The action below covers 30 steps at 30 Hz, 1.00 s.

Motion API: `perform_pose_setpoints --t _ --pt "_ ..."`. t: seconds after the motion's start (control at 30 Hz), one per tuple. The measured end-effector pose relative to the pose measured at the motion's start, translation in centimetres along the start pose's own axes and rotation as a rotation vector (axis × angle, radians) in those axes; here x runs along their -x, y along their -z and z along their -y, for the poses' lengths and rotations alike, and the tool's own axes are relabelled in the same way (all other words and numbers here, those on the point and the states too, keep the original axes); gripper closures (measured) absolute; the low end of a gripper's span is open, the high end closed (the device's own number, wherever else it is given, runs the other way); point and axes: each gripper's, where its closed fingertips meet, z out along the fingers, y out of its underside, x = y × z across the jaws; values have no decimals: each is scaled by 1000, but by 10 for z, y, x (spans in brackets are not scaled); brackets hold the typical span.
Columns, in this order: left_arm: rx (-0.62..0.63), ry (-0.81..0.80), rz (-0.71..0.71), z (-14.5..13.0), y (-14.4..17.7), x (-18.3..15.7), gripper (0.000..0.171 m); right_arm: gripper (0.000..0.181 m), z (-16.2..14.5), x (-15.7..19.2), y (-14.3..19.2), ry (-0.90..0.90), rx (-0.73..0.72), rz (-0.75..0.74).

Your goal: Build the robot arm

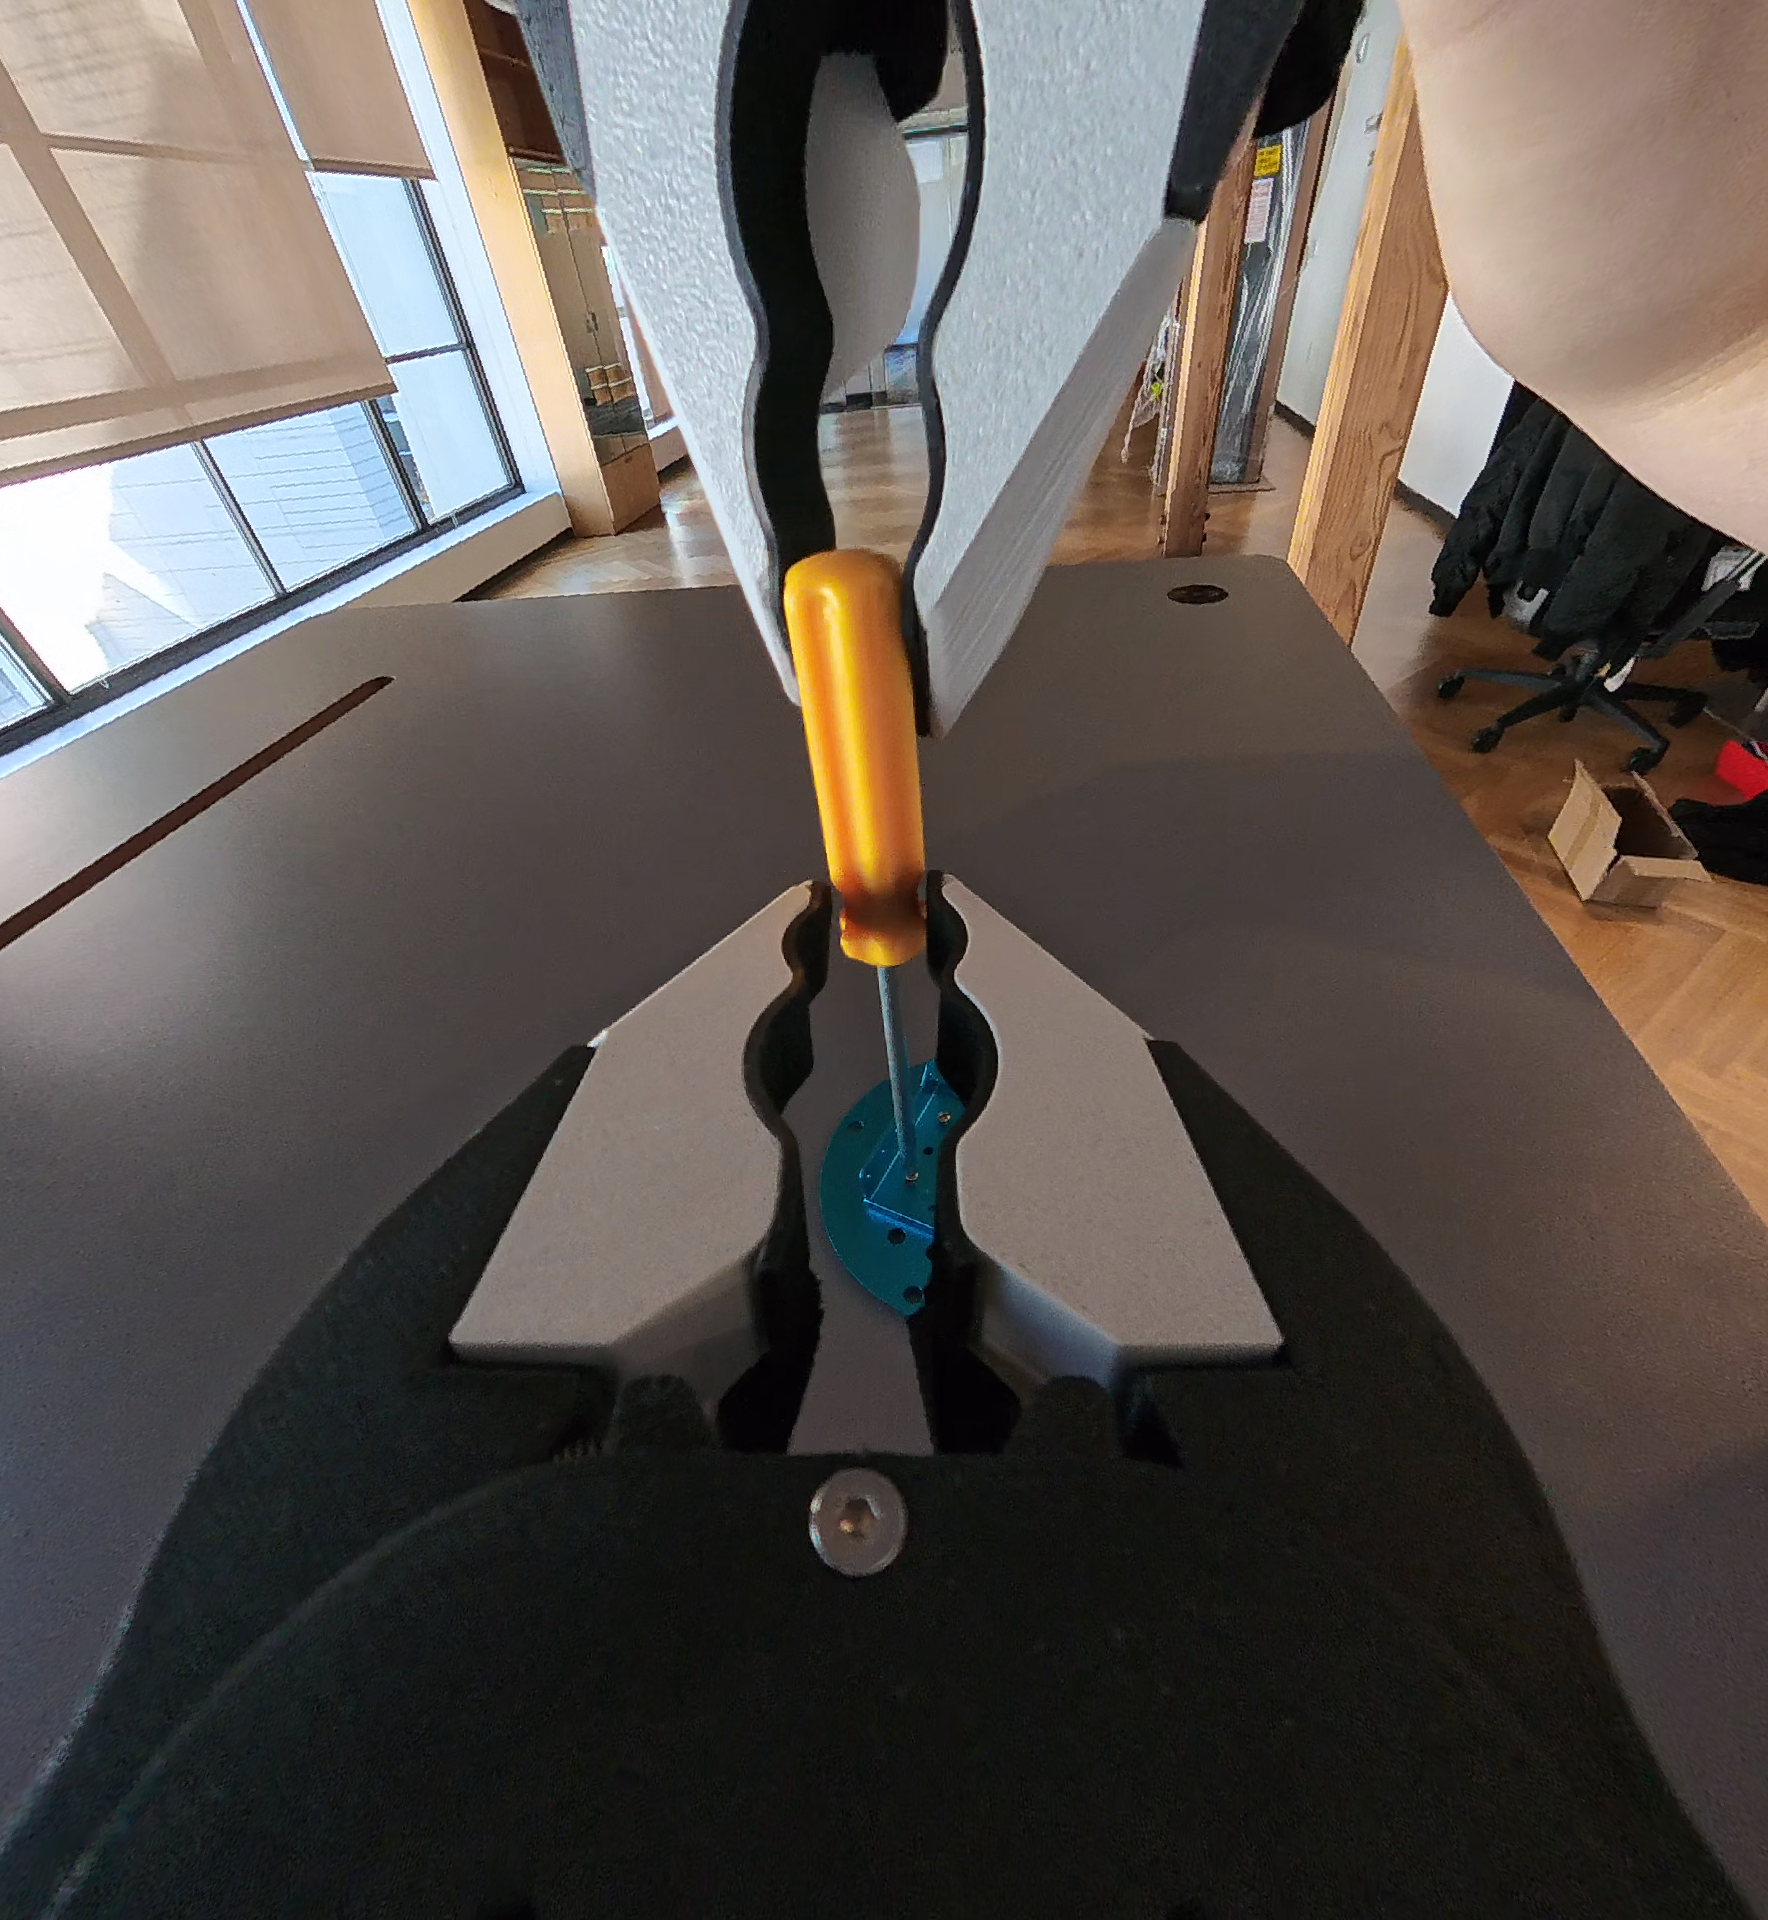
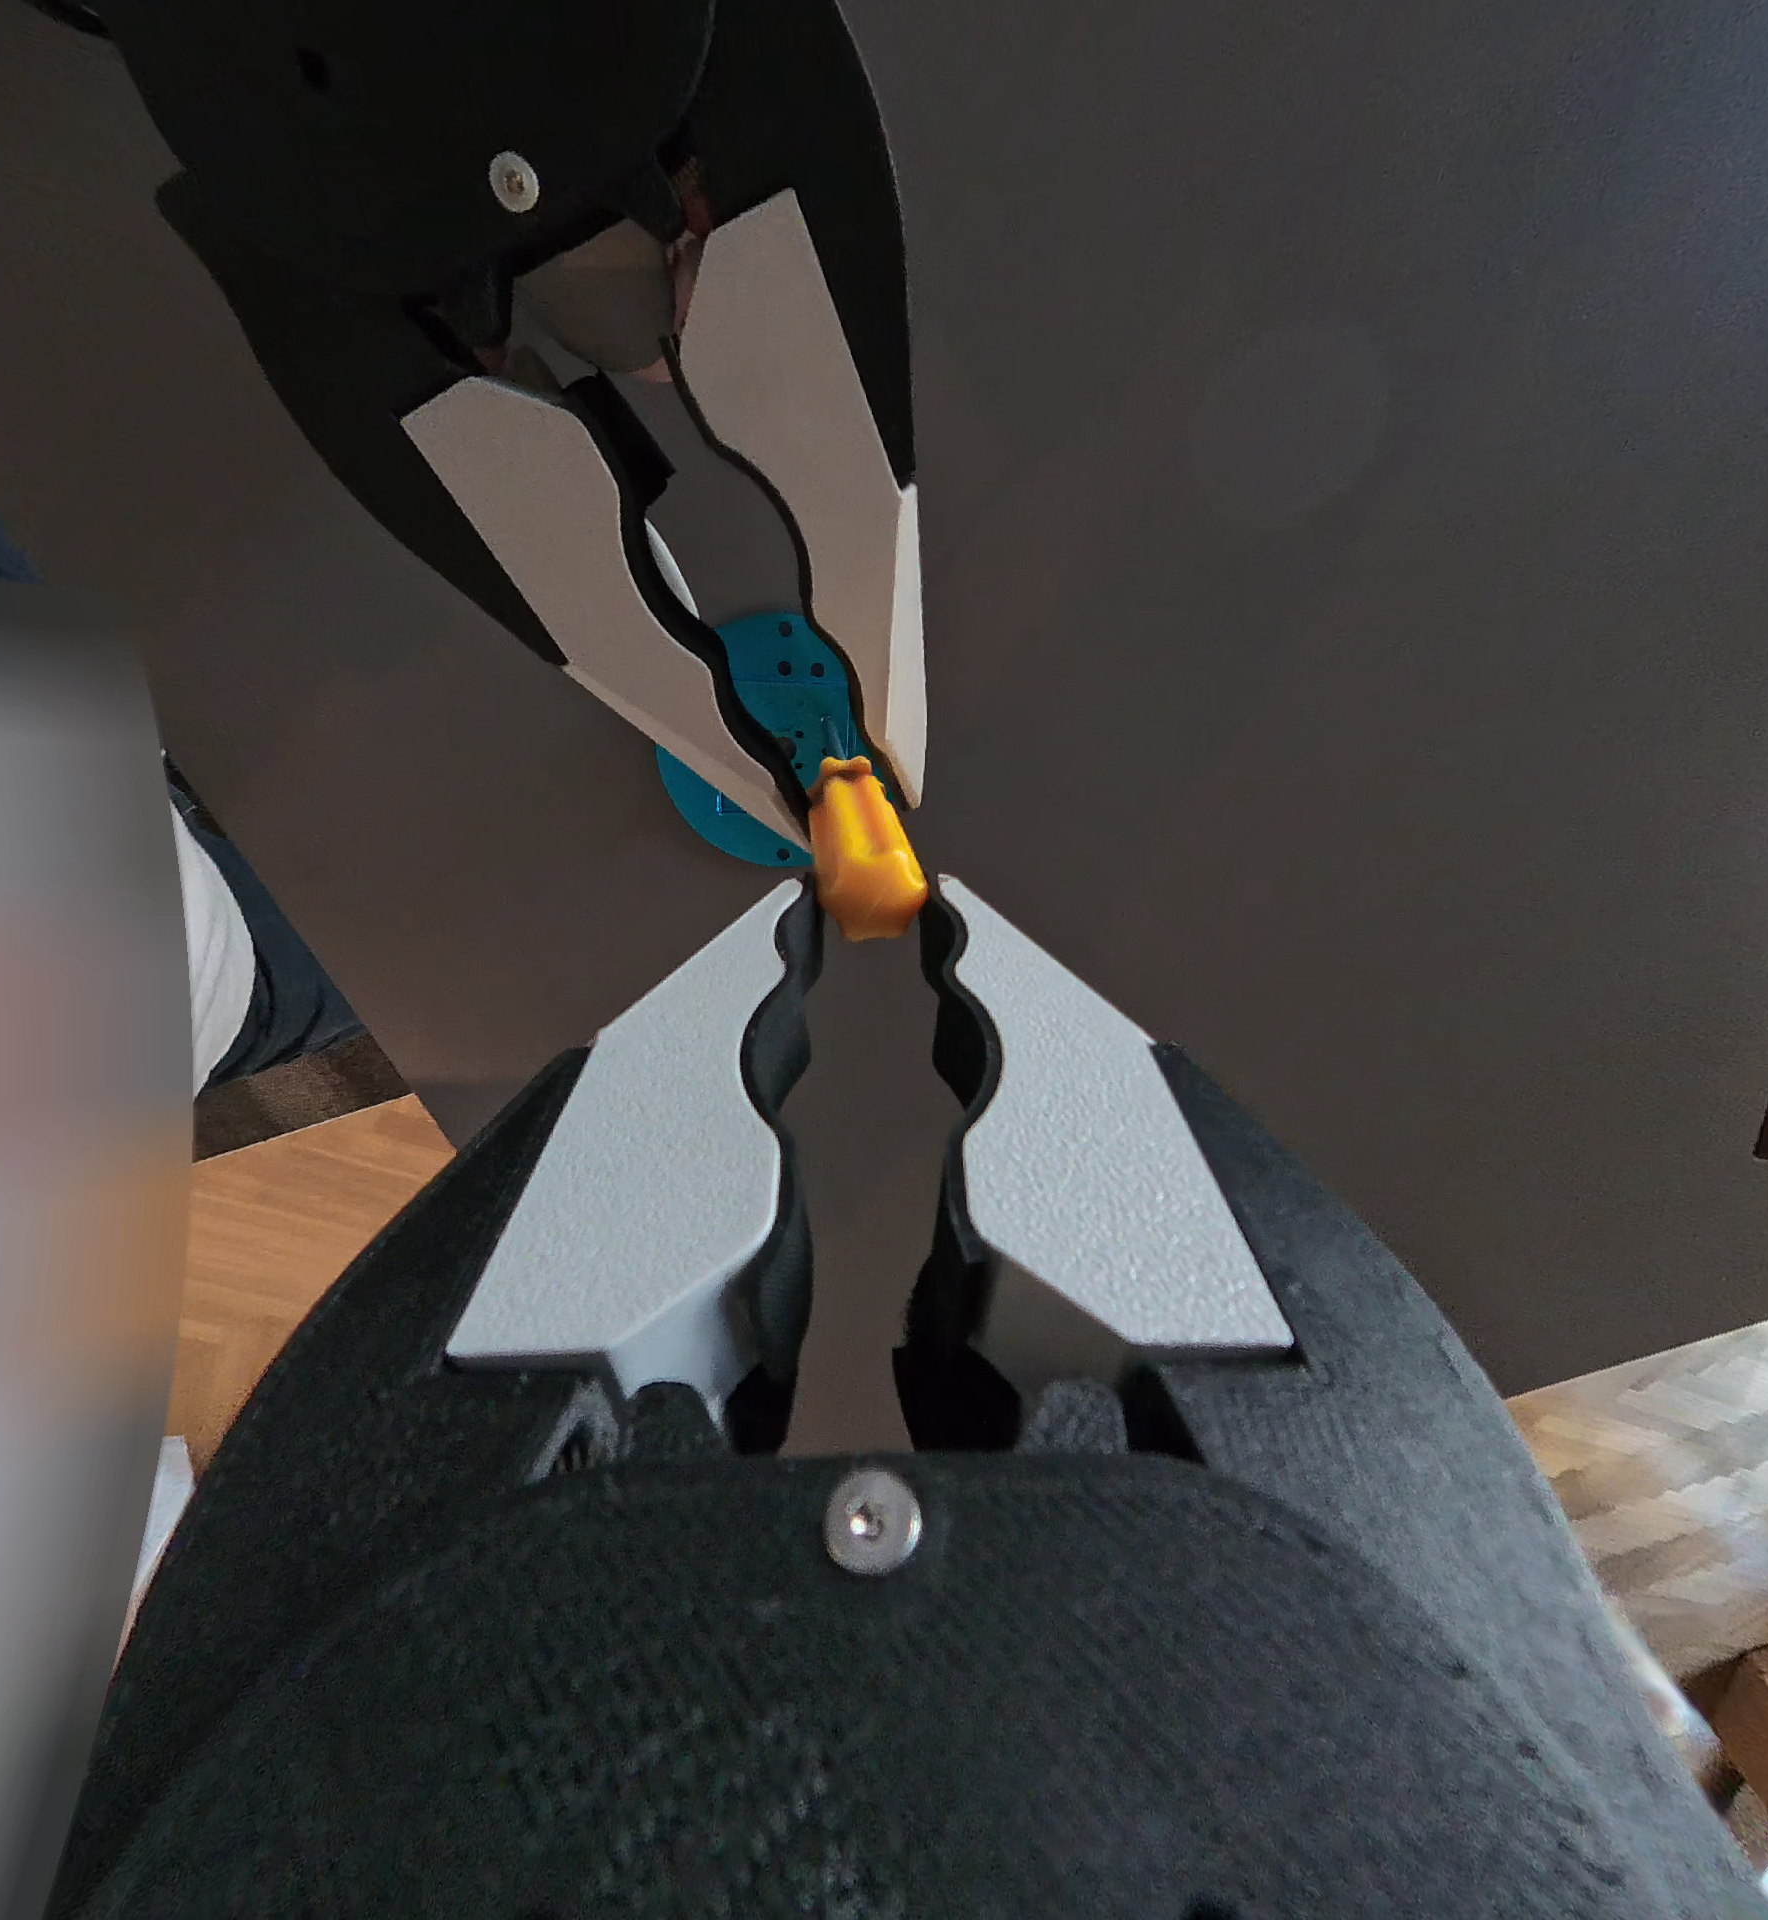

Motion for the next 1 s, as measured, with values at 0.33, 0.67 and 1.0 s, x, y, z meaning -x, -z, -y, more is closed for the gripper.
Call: perform_pose_setpoints --t 0.33,0.67,1.0 --pt "23 -36 32 -3 -1 2 156 163 2 -2 -1 -267 4 -15" --pt "34 -27 18 -4 -1 7 156 151 13 -3 5 63 -88 -47" --pt "36 -18 -3 -4 -1 7 156 145 19 -7 23 421 -280 -103"
